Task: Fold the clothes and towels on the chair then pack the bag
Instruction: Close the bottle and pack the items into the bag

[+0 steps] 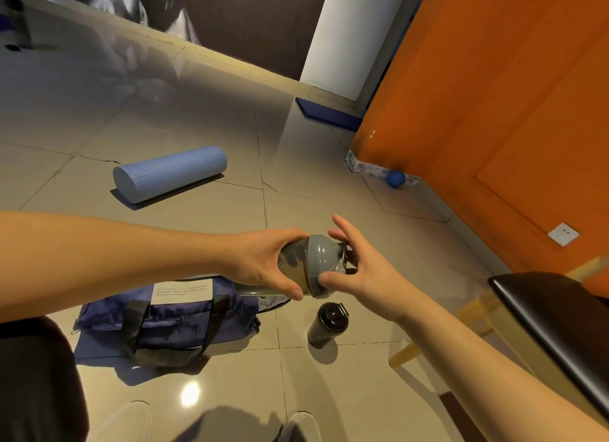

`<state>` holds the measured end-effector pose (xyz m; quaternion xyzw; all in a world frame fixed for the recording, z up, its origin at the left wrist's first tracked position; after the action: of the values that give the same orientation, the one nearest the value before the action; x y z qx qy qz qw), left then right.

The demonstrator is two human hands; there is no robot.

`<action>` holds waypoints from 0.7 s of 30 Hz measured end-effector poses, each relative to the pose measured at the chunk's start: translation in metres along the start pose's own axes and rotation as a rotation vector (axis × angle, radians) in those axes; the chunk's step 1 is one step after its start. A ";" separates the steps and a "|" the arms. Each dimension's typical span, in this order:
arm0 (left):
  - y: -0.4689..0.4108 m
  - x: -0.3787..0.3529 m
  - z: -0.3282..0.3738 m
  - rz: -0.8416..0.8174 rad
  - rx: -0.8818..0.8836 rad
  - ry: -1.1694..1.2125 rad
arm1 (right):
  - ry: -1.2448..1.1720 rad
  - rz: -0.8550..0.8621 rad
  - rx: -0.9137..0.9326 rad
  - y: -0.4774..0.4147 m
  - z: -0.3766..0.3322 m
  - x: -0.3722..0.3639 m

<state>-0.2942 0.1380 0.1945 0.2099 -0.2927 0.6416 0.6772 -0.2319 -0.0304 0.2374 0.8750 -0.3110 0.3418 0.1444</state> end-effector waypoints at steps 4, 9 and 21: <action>0.001 0.000 -0.002 -0.016 -0.002 -0.007 | -0.037 0.052 -0.129 -0.003 0.006 -0.005; 0.000 0.003 -0.001 0.018 0.005 0.005 | 0.074 0.016 0.024 0.001 -0.005 0.002; 0.003 -0.002 -0.006 -0.033 0.011 -0.015 | 0.047 -0.029 0.002 0.004 -0.007 -0.015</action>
<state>-0.2968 0.1409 0.1889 0.2234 -0.2907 0.6303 0.6843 -0.2469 -0.0237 0.2328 0.8713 -0.2945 0.3604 0.1558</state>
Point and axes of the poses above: each hand's wrist, its own y-axis away from the middle knuckle, its own x-axis out of the back of the hand, z = x × y, the point moved 6 cm from there along -y, towards the middle knuckle, and after that the axes turned 7 degrees about z, right-handed, at the moved point
